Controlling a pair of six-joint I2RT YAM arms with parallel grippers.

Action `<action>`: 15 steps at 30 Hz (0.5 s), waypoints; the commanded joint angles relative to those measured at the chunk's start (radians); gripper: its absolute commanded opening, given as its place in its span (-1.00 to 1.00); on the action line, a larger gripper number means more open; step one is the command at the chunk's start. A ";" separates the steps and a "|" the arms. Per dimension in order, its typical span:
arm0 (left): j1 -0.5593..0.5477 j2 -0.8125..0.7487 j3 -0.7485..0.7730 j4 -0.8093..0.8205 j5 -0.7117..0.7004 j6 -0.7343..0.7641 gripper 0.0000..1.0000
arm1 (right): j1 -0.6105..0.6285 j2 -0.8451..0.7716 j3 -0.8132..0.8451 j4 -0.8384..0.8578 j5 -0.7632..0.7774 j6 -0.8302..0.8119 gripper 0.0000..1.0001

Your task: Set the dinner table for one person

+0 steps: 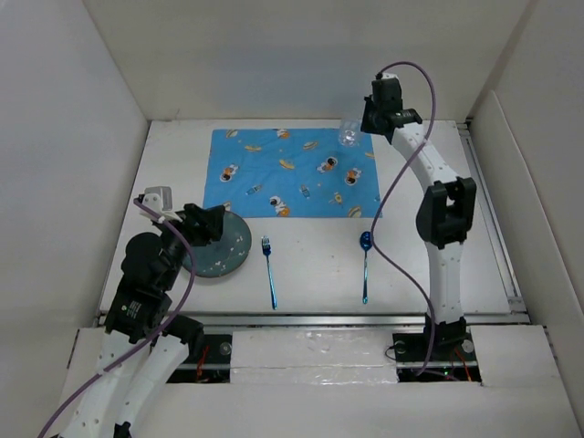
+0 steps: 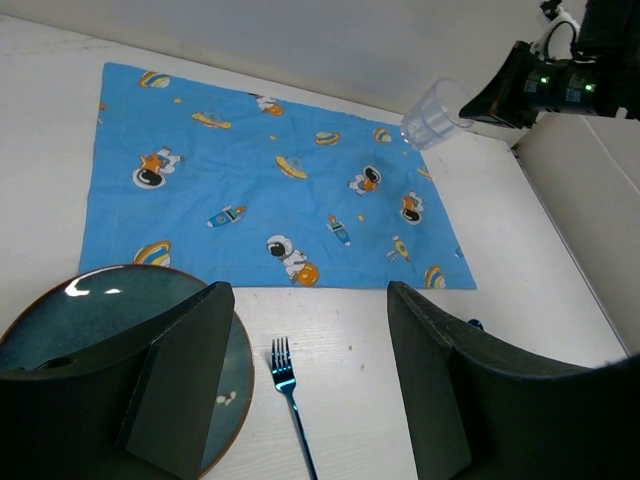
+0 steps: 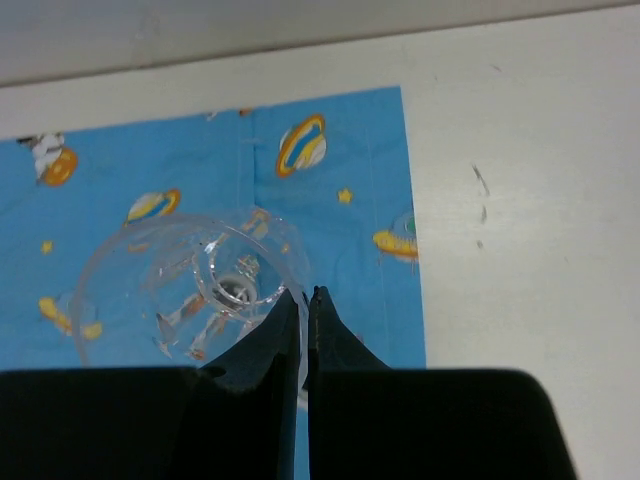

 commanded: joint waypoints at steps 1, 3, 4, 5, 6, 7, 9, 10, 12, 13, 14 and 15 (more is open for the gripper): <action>-0.005 0.009 -0.005 0.044 -0.004 0.018 0.20 | -0.027 0.120 0.290 -0.127 -0.059 -0.015 -1.00; -0.005 0.019 -0.002 0.042 -0.014 0.019 0.20 | -0.041 0.218 0.389 -0.161 -0.070 -0.009 -1.00; -0.005 0.020 -0.002 0.042 -0.017 0.019 0.20 | -0.050 0.243 0.461 -0.165 -0.065 -0.007 -1.00; -0.005 0.020 -0.002 0.040 -0.017 0.021 0.20 | -0.059 0.263 0.480 -0.164 -0.065 -0.004 -1.00; -0.005 0.022 -0.002 0.042 -0.015 0.021 0.20 | -0.059 0.290 0.492 -0.161 -0.067 -0.001 -1.00; -0.005 0.029 -0.002 0.044 -0.020 0.021 0.20 | -0.069 0.298 0.494 -0.153 -0.070 0.000 -1.00; -0.005 0.039 -0.001 0.042 -0.021 0.021 0.20 | -0.079 0.312 0.480 -0.132 -0.065 0.002 -1.00; -0.005 0.039 -0.002 0.044 -0.015 0.022 0.20 | -0.090 0.320 0.475 -0.130 -0.067 0.002 -1.00; -0.005 0.042 -0.001 0.045 -0.015 0.022 0.20 | -0.099 0.333 0.466 -0.135 -0.067 0.007 -1.00; -0.005 0.046 0.001 0.047 -0.020 0.022 0.20 | -0.099 0.338 0.456 -0.129 -0.067 0.005 -1.00; -0.005 0.054 -0.001 0.047 -0.017 0.022 0.20 | -0.099 0.344 0.430 -0.107 -0.059 0.003 -1.00; -0.005 0.054 -0.001 0.047 -0.017 0.022 0.20 | -0.099 0.344 0.429 -0.107 -0.059 0.005 -1.00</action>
